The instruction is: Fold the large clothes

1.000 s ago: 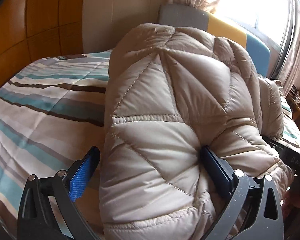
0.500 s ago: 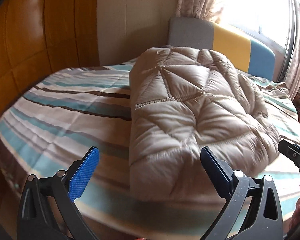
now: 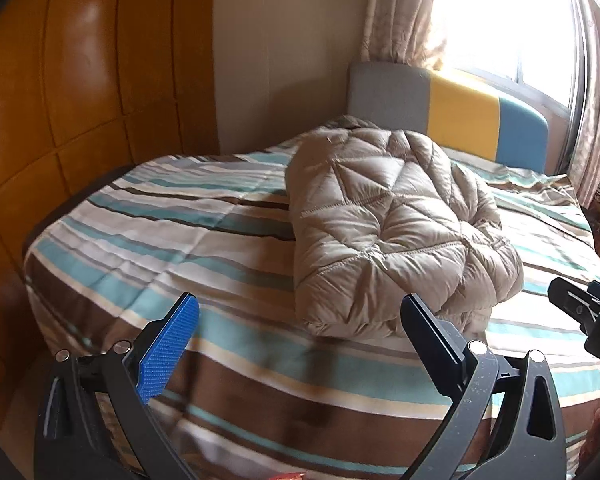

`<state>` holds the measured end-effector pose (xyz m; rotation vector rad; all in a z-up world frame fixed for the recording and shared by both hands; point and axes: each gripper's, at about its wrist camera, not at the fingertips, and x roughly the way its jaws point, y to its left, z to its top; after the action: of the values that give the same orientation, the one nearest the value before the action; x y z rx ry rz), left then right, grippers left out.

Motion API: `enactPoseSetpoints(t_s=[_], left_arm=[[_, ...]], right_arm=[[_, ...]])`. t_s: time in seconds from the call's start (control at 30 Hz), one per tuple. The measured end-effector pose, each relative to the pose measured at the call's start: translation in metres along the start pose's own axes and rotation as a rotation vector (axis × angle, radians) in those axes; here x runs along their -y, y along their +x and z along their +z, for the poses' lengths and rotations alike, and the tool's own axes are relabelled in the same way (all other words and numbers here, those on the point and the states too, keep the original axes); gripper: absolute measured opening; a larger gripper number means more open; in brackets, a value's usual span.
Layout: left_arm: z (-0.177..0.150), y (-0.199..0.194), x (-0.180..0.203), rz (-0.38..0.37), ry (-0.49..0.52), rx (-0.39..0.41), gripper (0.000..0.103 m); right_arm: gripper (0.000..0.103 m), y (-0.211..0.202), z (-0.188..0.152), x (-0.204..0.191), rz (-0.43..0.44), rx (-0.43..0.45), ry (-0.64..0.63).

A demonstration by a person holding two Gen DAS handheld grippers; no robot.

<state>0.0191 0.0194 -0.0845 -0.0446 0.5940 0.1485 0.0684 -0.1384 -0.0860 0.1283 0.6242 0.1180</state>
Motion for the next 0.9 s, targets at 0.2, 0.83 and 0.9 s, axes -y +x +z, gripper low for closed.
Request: enactPoseSetpoints(t_s=[0.2,0.83,0.9], left_arm=[[-0.001,-0.017,-0.003,-0.017,-0.014,0.022,0.1],[-0.004,-0.026,0.004,-0.029,-0.007,0.014,0.1],[-0.003,-0.026,0.004,-0.029,-0.004,0.014,0.1]], right_arm=[[0.101,-0.026,-0.005,-0.006,-0.008,0.041,-0.014],[0.101,-0.037,-0.009,-0.005,-0.009,0.066,-0.02],[0.101,-0.037,-0.009,-0.005,-0.011,0.067,-0.02]])
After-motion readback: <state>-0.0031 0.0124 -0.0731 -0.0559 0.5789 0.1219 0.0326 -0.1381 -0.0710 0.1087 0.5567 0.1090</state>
